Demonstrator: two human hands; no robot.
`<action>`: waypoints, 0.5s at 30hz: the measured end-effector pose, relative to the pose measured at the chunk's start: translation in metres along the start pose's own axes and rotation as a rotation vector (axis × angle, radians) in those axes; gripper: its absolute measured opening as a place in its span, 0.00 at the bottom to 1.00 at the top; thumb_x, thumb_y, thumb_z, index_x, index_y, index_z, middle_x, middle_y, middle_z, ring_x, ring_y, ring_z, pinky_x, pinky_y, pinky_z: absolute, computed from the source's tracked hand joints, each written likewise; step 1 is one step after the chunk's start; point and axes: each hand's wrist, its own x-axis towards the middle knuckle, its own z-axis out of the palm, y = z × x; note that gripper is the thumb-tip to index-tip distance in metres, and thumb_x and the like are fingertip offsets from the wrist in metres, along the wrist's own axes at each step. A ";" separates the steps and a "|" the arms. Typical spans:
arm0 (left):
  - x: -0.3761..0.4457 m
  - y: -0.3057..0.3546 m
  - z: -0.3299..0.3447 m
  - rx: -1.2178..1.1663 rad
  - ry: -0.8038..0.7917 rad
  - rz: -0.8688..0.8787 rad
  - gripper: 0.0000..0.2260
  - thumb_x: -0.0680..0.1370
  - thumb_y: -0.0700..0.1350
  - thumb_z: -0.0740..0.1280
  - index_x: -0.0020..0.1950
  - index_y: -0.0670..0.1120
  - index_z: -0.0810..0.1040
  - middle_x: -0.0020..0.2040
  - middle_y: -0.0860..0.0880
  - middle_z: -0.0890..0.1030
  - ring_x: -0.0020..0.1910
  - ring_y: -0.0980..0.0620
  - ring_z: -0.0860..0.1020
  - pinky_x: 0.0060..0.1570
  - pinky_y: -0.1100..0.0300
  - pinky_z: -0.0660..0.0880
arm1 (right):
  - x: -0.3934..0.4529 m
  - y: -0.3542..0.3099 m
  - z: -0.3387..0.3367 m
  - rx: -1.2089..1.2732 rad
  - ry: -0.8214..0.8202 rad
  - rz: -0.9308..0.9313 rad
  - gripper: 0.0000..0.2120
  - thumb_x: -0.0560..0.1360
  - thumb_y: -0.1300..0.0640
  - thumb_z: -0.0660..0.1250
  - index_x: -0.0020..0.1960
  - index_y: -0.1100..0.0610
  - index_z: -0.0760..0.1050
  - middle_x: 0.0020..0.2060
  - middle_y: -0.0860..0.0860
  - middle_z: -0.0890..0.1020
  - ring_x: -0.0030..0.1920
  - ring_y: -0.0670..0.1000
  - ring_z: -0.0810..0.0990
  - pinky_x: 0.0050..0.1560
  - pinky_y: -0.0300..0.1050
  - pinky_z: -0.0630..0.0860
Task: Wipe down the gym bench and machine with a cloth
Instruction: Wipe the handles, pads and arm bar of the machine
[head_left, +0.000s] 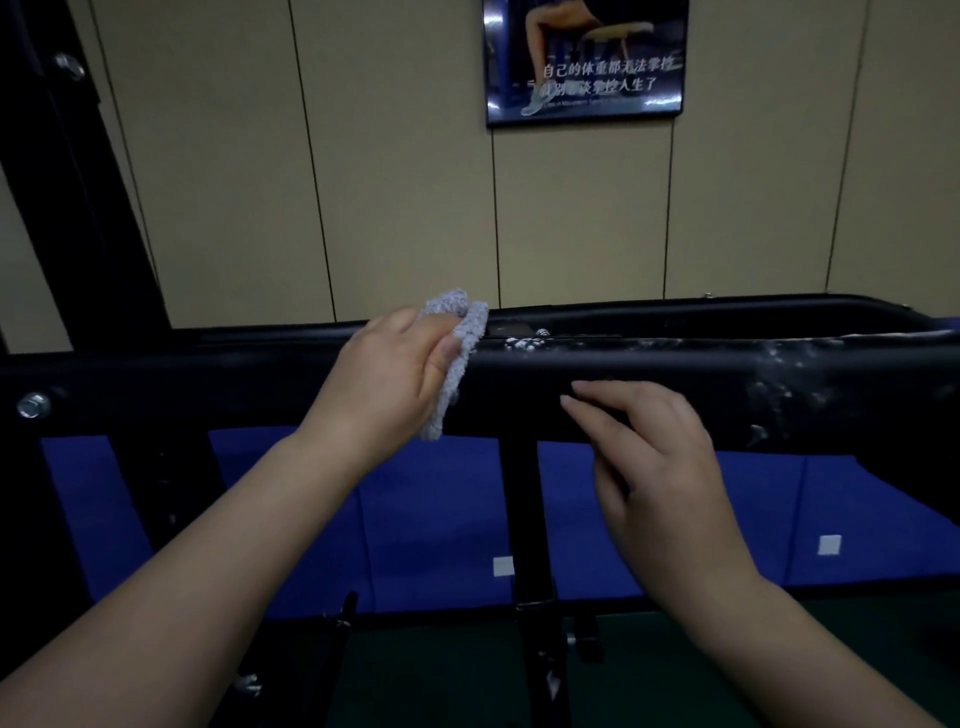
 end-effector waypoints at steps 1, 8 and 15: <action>0.000 0.002 0.001 0.004 -0.003 0.002 0.23 0.79 0.56 0.49 0.60 0.46 0.77 0.47 0.45 0.78 0.46 0.44 0.75 0.42 0.60 0.63 | -0.001 0.000 -0.001 0.009 -0.010 0.004 0.20 0.70 0.70 0.66 0.62 0.61 0.78 0.58 0.54 0.78 0.60 0.54 0.74 0.60 0.52 0.72; 0.000 0.022 0.003 0.011 0.009 0.046 0.20 0.80 0.51 0.52 0.60 0.44 0.78 0.47 0.44 0.78 0.46 0.43 0.75 0.45 0.59 0.65 | -0.003 0.004 -0.006 0.055 -0.028 -0.007 0.20 0.71 0.70 0.65 0.63 0.61 0.77 0.60 0.54 0.77 0.62 0.54 0.74 0.62 0.53 0.72; 0.012 0.061 0.003 -0.079 -0.045 0.079 0.18 0.81 0.48 0.54 0.63 0.45 0.78 0.54 0.45 0.80 0.52 0.46 0.76 0.47 0.68 0.61 | -0.006 0.014 -0.014 0.060 -0.003 -0.016 0.23 0.70 0.73 0.65 0.63 0.62 0.76 0.58 0.55 0.78 0.59 0.54 0.76 0.59 0.52 0.73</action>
